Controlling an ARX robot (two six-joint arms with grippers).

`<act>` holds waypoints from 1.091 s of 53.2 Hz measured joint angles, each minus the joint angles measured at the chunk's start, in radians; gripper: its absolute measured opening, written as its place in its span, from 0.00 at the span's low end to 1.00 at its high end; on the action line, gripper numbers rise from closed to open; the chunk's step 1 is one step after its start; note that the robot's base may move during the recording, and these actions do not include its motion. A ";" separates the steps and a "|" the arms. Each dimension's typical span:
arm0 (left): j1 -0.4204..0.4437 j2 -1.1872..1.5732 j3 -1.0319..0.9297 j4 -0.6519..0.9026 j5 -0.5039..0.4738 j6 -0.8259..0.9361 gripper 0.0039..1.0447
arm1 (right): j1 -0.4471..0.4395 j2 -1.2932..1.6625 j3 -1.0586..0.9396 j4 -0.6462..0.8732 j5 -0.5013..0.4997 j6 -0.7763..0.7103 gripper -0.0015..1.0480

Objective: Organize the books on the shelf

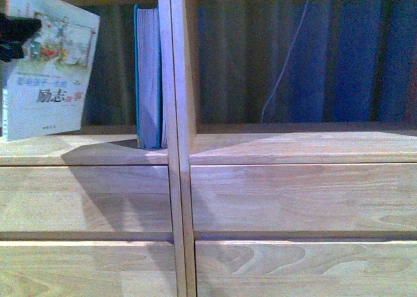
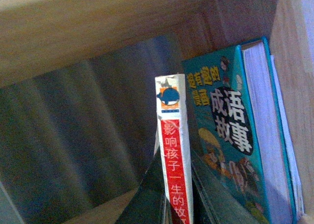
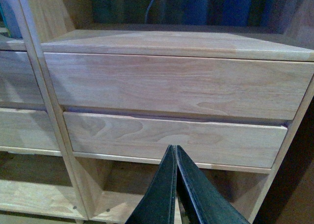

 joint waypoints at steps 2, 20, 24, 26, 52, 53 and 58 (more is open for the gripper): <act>-0.009 0.026 0.025 0.000 0.002 0.002 0.06 | 0.000 -0.012 0.000 -0.013 0.000 0.000 0.03; -0.056 0.177 0.224 -0.029 0.008 0.026 0.06 | 0.000 -0.110 0.000 -0.116 0.000 0.000 0.03; -0.066 0.208 0.270 -0.045 0.008 0.033 0.06 | 0.000 -0.204 0.000 -0.238 0.000 0.000 0.03; -0.069 0.225 0.293 -0.052 0.008 0.037 0.06 | 0.000 -0.235 0.000 -0.253 -0.001 0.001 0.03; -0.117 0.423 0.521 -0.114 -0.013 0.066 0.06 | 0.000 -0.254 0.000 -0.260 0.000 0.002 0.06; -0.120 0.425 0.524 -0.114 -0.014 0.066 0.06 | 0.000 -0.254 0.000 -0.260 0.000 0.002 0.10; -0.130 0.438 0.535 -0.116 -0.015 0.066 0.06 | 0.000 -0.254 0.000 -0.260 0.000 0.002 0.26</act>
